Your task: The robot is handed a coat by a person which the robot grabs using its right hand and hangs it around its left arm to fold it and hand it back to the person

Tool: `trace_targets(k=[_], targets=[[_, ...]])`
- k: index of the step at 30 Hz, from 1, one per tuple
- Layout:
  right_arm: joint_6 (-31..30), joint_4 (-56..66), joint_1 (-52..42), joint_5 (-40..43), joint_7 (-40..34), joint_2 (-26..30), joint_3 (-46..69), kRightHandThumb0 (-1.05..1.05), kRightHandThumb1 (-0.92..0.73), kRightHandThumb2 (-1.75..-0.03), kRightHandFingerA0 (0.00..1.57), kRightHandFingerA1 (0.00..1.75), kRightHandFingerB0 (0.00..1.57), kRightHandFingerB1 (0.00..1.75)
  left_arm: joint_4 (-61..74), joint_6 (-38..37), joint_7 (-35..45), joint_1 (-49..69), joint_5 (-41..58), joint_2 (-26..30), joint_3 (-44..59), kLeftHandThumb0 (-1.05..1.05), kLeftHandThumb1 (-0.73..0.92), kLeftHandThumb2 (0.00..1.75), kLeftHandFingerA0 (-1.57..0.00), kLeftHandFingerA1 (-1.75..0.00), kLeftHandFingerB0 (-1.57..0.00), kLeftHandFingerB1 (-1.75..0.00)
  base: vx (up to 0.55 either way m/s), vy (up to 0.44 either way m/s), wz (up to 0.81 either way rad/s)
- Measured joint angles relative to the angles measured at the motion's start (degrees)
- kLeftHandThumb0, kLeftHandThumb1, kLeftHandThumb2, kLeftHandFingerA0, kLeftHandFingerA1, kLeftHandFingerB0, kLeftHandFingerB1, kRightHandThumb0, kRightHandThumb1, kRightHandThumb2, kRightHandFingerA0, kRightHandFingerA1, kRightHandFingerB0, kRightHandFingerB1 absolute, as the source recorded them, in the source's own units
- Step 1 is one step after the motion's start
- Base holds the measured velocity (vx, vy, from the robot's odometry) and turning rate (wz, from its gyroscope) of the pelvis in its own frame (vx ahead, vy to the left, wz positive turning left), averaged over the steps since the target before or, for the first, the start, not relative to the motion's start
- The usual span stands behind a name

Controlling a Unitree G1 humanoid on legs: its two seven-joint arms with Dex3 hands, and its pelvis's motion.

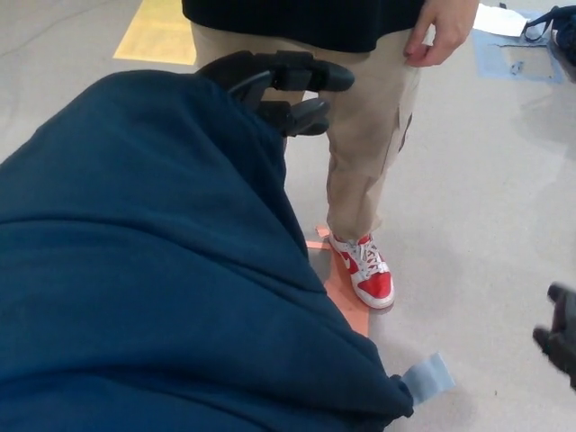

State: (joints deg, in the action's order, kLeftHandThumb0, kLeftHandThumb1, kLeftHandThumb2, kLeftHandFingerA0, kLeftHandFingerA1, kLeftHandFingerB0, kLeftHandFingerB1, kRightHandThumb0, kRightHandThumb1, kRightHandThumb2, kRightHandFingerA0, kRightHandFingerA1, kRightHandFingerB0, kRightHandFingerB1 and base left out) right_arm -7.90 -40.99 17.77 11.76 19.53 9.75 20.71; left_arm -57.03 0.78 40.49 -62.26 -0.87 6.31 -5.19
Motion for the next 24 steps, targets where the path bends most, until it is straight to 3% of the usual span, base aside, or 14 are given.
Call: trace_targets(k=[5,12,13,15,16,17,18,21,22,24], targets=[[4.02,7.23,-2.20,2.99,2.05,-2.88,3.34,-0.78,-0.80,-1.11,0.00,0.33,0.11,0.29,2.09,0.00,0.64,0.46,0.19,0.02,0.62,-0.76,0.80,0.65,-0.24,-0.31,-0.24,-0.30,0.00,0.000,0.00],[10.59,16.19,-6.19,3.97,2.79,-5.81,2.88,-0.74,-0.82,-1.13,0.00,0.34,0.12,0.29,5.23,0.02,1.67,2.14,0.84,0.06,1.57,-0.75,0.80,0.65,-0.24,-0.31,-0.23,-0.29,0.00,0.000,0.00],[11.42,16.75,-6.57,3.95,2.78,-5.87,2.71,-0.68,-0.92,-0.79,0.03,0.25,0.04,0.23,5.59,0.03,1.81,2.34,0.96,0.07,1.60,-0.75,0.81,0.65,-0.24,-0.31,-0.23,-0.29,0.00,0.000,0.00],[13.60,17.68,-7.59,3.93,2.77,-6.00,2.35,-0.69,-0.92,-0.78,0.03,0.25,0.05,0.22,6.70,0.06,2.15,2.82,1.29,0.11,1.69,-0.76,0.78,0.65,-0.23,-0.31,-0.21,-0.29,0.00,0.000,0.00],[14.04,17.74,-7.78,3.93,2.77,-6.00,2.31,-0.70,-0.81,-1.06,0.06,0.34,0.01,0.27,6.91,0.06,2.22,2.91,1.34,0.11,1.71,-0.76,0.80,0.64,-0.23,-0.31,-0.22,-0.30,0.00,0.000,0.00],[15.18,17.75,-8.24,3.93,2.75,-6.00,2.26,-0.70,-0.81,-1.06,0.06,0.34,0.01,0.27,7.37,0.09,2.43,3.12,1.56,0.14,1.75,-0.76,0.80,0.64,-0.23,-0.31,-0.22,-0.30,0.00,0.000,0.00],[15.93,17.75,-8.52,3.93,2.73,-6.00,2.23,-0.68,-0.91,-0.77,0.04,0.26,0.05,0.23,7.68,0.12,2.54,3.32,1.69,0.16,1.78,-0.76,0.80,0.64,-0.23,-0.31,-0.21,-0.30,0.00,0.000,0.00],[18.31,17.02,-9.11,3.85,2.49,-5.96,2.12,-0.70,-0.92,-0.74,0.07,0.26,0.07,0.21,8.58,0.39,2.93,3.97,2.07,0.22,1.83,-0.75,0.79,0.64,-0.25,-0.31,-0.21,-0.29,0.00,0.000,0.00],[18.87,16.50,-9.13,3.81,2.40,-5.92,2.08,-0.70,-0.80,-1.11,0.00,0.36,0.11,0.30,8.79,0.52,3.01,4.09,2.18,0.21,1.86,-0.75,0.79,0.64,-0.26,-0.31,-0.24,-0.30,0.00,0.000,0.00],[20.01,15.24,-9.12,3.76,2.18,-5.77,2.03,-0.70,-0.82,-1.12,0.00,0.35,0.09,0.29,9.15,0.83,3.12,4.28,2.36,0.21,1.94,-0.74,0.80,0.65,-0.24,-0.31,-0.23,-0.29,0.00,0.000,0.00]])
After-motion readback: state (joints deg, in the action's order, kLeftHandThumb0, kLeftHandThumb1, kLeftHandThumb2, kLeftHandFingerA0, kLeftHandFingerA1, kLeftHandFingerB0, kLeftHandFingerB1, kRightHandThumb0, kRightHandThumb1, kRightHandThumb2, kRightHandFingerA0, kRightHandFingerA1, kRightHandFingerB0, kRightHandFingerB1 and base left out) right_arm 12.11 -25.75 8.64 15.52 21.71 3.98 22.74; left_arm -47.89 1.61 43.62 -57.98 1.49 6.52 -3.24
